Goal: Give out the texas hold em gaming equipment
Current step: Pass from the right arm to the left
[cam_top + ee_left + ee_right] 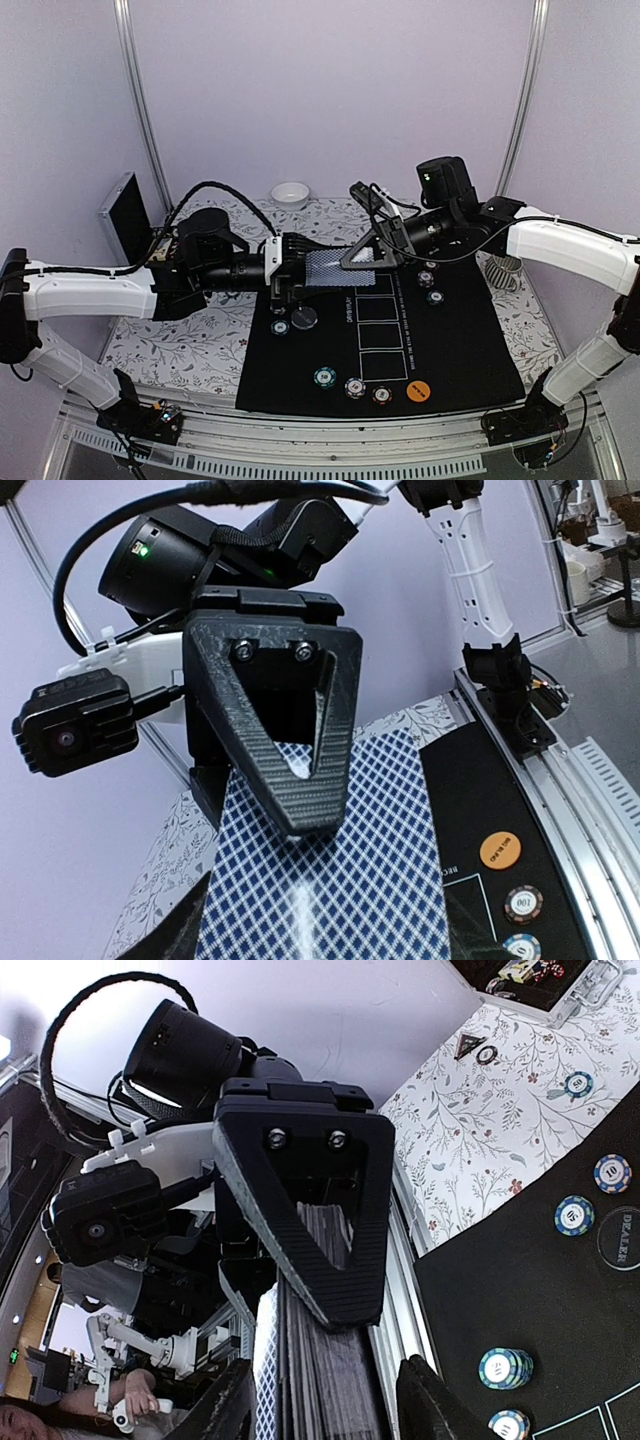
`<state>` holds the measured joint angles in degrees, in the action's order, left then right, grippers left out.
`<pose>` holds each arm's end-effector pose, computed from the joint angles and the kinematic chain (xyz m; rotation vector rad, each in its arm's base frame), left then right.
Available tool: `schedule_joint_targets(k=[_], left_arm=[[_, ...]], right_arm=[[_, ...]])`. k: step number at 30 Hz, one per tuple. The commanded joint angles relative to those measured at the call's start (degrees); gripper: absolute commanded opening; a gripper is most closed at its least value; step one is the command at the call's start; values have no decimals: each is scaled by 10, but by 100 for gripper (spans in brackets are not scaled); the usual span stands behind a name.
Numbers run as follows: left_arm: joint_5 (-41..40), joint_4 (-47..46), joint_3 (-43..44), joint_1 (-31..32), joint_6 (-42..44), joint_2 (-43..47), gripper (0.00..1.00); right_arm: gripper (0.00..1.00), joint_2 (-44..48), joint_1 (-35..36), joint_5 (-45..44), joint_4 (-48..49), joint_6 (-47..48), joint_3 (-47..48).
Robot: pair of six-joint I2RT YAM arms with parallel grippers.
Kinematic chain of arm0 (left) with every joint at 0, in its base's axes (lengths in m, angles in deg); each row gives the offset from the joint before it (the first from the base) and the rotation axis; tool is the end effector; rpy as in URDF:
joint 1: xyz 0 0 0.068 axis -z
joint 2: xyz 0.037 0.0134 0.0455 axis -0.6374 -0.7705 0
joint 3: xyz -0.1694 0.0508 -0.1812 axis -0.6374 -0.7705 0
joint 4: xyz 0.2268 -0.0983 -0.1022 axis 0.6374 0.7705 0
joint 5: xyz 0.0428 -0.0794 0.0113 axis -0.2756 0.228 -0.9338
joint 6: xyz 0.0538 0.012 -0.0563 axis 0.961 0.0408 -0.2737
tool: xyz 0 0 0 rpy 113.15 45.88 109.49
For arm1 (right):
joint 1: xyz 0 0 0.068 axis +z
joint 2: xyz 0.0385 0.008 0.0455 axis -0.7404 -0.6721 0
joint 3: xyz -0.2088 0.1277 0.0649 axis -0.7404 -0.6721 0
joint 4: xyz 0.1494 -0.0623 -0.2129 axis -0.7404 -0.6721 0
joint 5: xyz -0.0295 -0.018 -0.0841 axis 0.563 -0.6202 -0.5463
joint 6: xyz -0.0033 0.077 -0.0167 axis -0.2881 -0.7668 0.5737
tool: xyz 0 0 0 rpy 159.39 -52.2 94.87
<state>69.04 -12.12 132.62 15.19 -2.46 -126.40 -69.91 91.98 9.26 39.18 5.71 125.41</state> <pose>0.1756 -0.3056 0.2702 1.3510 0.9832 -0.7982 0.2168 0.2891 0.3034 -1.0162 2.0743 1.7167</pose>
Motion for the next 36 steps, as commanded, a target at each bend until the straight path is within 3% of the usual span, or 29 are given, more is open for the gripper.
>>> schedule_joint_targets(k=[1,12,30,36], left_arm=[[-20,-9,-7,10,-4,23,55],[-42,-10,-20,13,2,40,53],[-68,-7,-22,20,4,28,52],[-74,-29,-28,25,-17,22,52]], right_arm=[[51,6,1,-29,-2,5,1],[53,24,-11,-83,-67,39,14],[55,33,-14,-87,-96,55,34],[50,26,-13,-76,-84,49,33]])
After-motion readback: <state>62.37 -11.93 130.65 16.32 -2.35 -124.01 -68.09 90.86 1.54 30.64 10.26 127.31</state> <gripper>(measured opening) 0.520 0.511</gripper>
